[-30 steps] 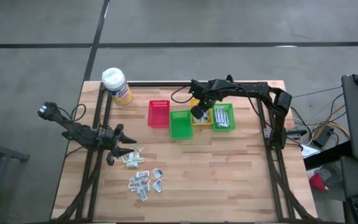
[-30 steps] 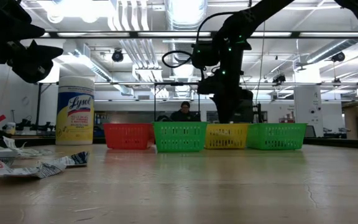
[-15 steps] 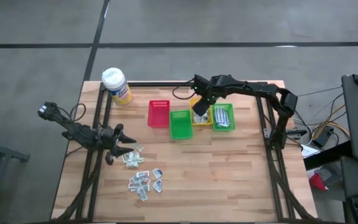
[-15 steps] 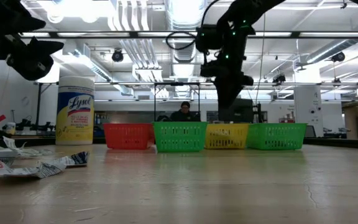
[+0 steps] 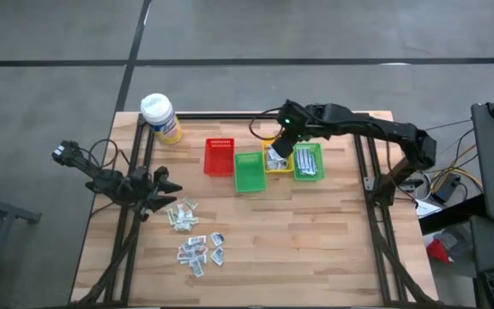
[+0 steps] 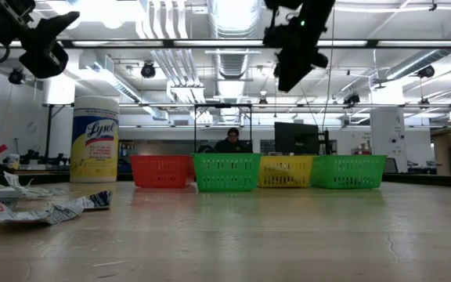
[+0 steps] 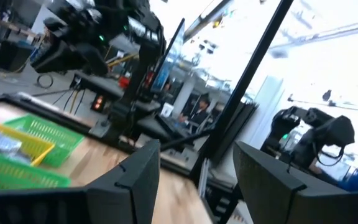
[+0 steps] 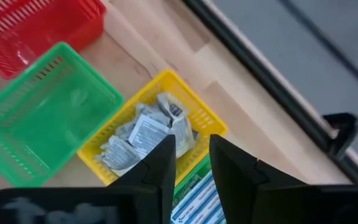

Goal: Pick & Place First Aid Supplies
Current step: Put the alcohol pad into the yellow basket

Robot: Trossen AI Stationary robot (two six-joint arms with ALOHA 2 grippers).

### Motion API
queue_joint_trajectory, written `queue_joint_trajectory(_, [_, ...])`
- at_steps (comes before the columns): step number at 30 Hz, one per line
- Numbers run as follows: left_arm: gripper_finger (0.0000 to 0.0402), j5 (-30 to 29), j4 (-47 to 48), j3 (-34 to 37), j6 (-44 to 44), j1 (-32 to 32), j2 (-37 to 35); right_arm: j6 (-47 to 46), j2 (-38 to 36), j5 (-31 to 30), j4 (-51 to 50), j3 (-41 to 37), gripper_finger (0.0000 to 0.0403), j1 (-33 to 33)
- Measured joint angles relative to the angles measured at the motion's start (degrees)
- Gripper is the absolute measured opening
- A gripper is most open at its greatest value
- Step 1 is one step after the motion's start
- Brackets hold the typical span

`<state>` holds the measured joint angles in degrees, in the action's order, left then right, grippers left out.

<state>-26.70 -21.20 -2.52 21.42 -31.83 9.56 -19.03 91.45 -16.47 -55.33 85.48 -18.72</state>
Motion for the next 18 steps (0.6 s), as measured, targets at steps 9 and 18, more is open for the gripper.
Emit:
queue_joint_trajectory(9, [0.0197, 0.0, -5.36, 0.0, 0.35, 0.0, 0.0, -3.19, -8.32, -1.75, 0.47, -4.17, 0.0074, 5.7])
queue_joint_trajectory(18, [0.0197, 0.79, -9.72, -1.29, 2.91, -0.02, 1.3, -11.53, -15.05, -5.74, 3.99, -12.08, 0.0072, 12.22])
